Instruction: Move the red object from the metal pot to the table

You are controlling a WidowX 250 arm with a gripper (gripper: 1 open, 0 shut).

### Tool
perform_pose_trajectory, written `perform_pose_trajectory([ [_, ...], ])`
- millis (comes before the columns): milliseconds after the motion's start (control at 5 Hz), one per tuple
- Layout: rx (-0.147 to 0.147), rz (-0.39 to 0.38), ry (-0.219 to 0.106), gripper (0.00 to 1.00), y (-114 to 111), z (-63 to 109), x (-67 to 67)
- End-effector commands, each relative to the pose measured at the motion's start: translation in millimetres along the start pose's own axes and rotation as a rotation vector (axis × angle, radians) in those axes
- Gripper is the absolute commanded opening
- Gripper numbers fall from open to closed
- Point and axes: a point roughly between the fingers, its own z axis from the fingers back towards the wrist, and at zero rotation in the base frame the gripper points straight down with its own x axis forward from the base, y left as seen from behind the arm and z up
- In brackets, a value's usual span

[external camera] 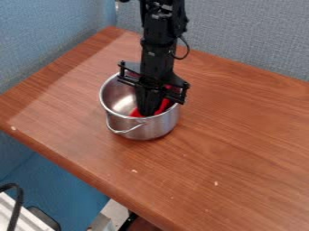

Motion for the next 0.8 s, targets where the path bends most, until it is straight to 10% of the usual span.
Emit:
perform_pose_trajectory([
  [0,-0.014,0.013,-0.113,0.00,2,33.5,9.4],
  [600,-0.062,0.145,-0.219,0.00,19,68.5,1.5],
])
